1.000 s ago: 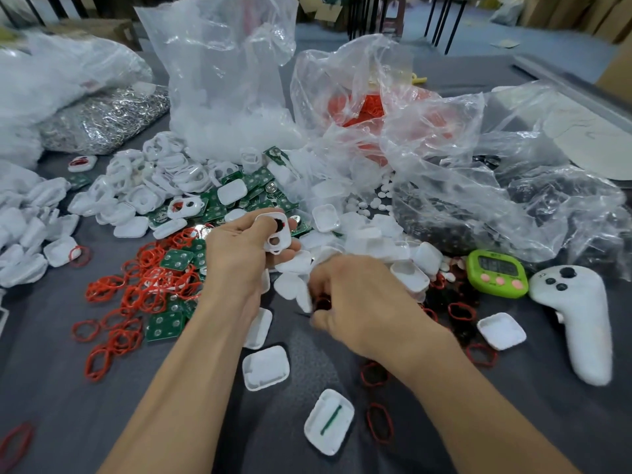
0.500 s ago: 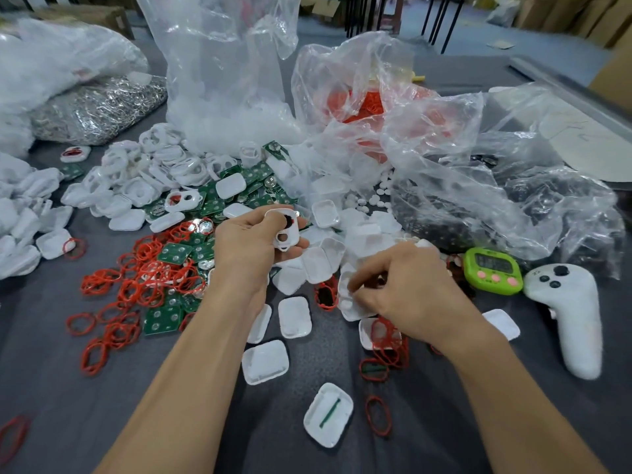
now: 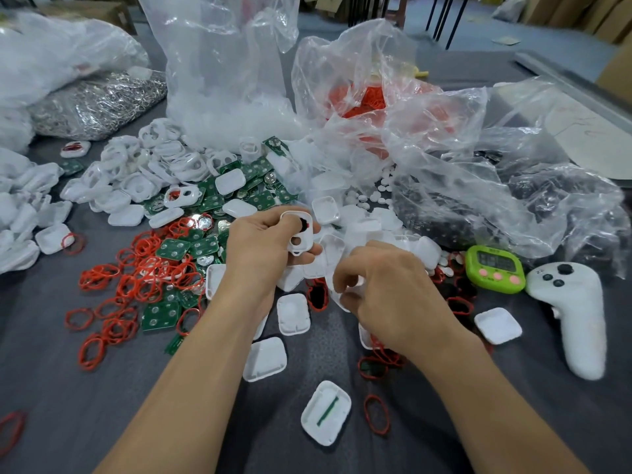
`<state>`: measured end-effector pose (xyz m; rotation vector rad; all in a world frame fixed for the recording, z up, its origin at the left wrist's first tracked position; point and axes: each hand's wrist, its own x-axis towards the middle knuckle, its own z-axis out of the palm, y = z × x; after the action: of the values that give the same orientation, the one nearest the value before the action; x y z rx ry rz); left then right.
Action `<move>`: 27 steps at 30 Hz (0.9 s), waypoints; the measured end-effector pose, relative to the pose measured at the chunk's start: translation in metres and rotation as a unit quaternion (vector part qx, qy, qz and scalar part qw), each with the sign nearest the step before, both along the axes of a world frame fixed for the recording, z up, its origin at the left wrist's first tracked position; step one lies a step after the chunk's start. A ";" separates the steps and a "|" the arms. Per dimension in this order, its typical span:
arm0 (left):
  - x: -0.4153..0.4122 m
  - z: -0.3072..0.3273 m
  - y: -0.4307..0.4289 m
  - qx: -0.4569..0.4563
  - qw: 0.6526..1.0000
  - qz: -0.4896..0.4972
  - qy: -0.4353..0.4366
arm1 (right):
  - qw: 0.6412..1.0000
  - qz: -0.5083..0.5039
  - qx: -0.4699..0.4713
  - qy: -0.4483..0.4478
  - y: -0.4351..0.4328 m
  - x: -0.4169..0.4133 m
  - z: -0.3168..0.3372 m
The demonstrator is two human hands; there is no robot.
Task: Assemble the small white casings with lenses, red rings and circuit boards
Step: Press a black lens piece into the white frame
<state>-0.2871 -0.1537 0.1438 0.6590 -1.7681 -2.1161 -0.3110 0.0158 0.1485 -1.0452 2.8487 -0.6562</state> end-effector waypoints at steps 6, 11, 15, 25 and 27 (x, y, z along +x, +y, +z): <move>0.000 0.001 0.001 0.003 1.000 0.001 -0.002 | 0.999 -0.020 0.045 0.004 -0.004 -0.002 -0.002; 0.000 0.001 0.003 0.005 1.000 -0.002 -0.008 | 0.996 -0.042 0.078 0.001 -0.009 -0.002 -0.001; 0.001 0.002 0.005 0.009 1.000 -0.013 -0.007 | 0.993 -0.055 0.069 0.074 -0.011 0.003 -0.006; -0.003 -0.004 0.012 0.036 0.998 -0.046 -0.019 | 0.792 -0.196 -0.518 -0.257 -0.008 -0.022 0.010; -0.005 -0.006 0.014 0.042 0.997 -0.054 -0.020 | 0.799 -0.182 -0.502 -0.274 -0.014 -0.024 0.013</move>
<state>-0.2918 -0.1401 0.1374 0.6467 -1.7812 -2.2746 -0.3351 0.0016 0.1613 -0.1620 2.0703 -2.1980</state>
